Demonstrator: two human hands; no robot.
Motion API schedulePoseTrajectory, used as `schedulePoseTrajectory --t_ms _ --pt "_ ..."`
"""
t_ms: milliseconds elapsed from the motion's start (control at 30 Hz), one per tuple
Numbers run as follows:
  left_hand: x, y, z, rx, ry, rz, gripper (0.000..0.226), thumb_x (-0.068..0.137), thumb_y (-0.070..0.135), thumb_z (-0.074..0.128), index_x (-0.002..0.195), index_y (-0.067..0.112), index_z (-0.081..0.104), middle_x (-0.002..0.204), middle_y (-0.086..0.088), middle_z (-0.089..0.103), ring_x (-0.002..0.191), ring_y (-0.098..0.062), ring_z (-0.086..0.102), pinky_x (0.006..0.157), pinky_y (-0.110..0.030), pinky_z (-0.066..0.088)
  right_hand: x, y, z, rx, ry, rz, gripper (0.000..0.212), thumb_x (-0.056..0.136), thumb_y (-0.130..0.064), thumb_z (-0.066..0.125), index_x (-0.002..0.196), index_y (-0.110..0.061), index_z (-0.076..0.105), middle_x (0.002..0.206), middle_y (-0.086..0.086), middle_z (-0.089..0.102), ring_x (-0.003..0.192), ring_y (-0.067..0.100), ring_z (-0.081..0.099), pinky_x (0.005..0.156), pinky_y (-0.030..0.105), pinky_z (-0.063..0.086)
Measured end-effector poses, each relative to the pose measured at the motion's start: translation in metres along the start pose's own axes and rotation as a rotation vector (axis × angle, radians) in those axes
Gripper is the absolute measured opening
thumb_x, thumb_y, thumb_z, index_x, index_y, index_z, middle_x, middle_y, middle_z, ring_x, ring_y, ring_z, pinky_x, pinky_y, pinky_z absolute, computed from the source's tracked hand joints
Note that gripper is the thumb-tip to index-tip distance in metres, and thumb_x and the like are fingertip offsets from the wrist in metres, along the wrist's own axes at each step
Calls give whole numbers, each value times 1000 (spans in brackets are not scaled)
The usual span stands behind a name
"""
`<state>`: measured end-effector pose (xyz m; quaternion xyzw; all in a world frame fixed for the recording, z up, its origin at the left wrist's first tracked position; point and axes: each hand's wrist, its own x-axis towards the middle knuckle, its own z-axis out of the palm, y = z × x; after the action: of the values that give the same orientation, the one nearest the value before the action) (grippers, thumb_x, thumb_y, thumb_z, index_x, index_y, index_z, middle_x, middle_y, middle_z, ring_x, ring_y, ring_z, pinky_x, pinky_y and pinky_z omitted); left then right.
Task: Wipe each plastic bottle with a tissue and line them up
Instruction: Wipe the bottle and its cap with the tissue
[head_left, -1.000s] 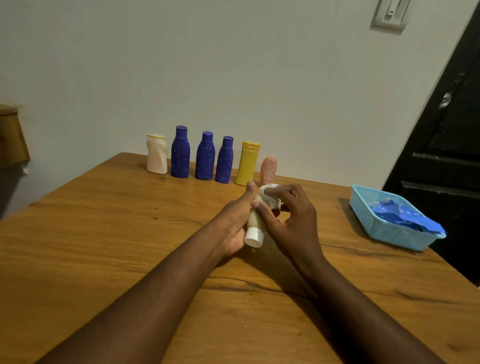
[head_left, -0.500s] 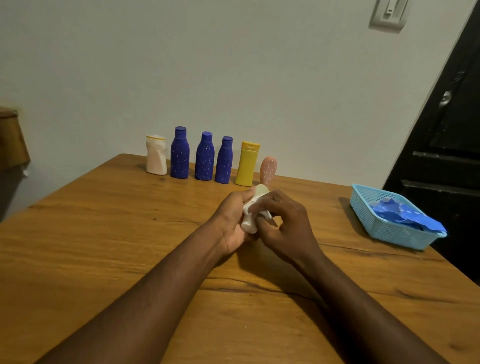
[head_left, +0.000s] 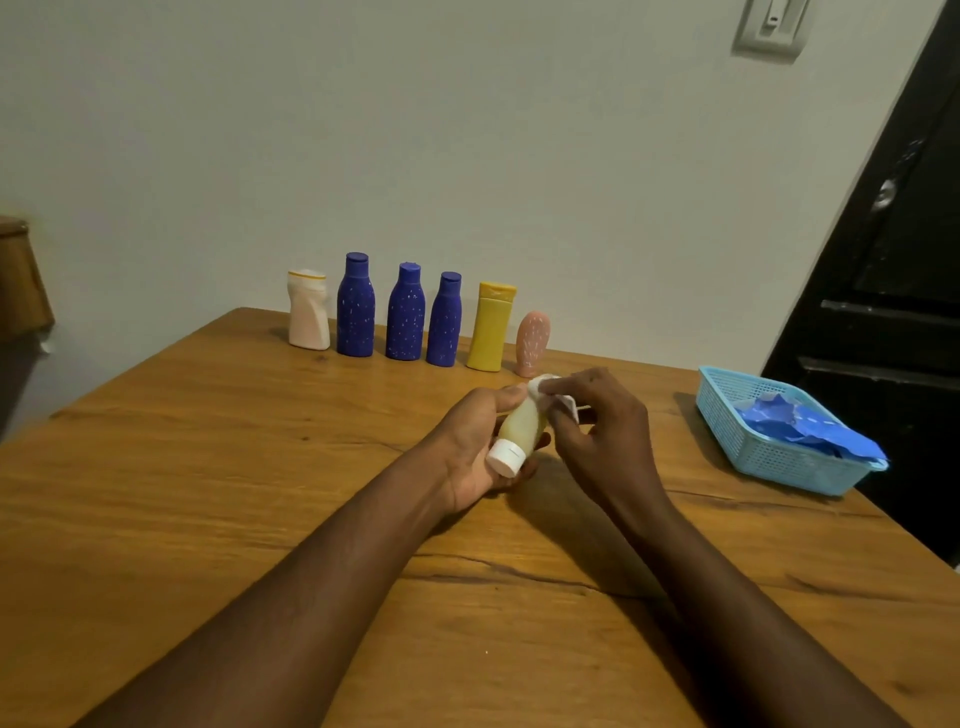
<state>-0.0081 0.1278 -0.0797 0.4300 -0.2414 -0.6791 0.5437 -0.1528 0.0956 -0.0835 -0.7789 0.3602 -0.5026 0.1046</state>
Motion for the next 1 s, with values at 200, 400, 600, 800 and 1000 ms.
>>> schedulePoseTrajectory --t_ms 200,400,600,800,1000 --pt "2 4 -6 -11 17 15 29 100 26 59 125 15 71 114 -11 72 106 -26 64 99 -41 51 -5 -18 5 67 -273 -171 17 79 -16 67 92 -23 76 100 -5 64 93 7 59 75 20 52" --pt "0 2 -2 118 36 32 34 100 35 60 129 16 61 114 -12 68 91 -23 68 64 -34 56 4 2 -2 -17 9 -9 16 88 -7 69 101 -17 72 106 -8 62 96 7 58 77 18 52" --pt "0 0 0 116 43 96 31 107 35 53 135 23 57 125 -17 65 100 -27 69 66 -34 58 3 10 -2 85 -16 252 11 92 -18 68 101 -15 73 97 -5 70 87 10 64 77 34 59" --pt "4 5 -4 -37 81 106 33 106 33 54 132 13 61 125 -19 71 105 -30 69 100 -48 54 -5 -6 4 118 -204 -20 17 83 -9 73 96 -19 76 97 -8 69 89 9 64 74 26 57" --pt "4 2 -5 -11 38 84 31 104 29 56 130 15 66 107 -10 75 89 -22 70 76 -38 56 -3 -10 7 60 -116 -110 24 85 -7 71 99 -26 73 104 -8 65 95 6 60 73 18 53"
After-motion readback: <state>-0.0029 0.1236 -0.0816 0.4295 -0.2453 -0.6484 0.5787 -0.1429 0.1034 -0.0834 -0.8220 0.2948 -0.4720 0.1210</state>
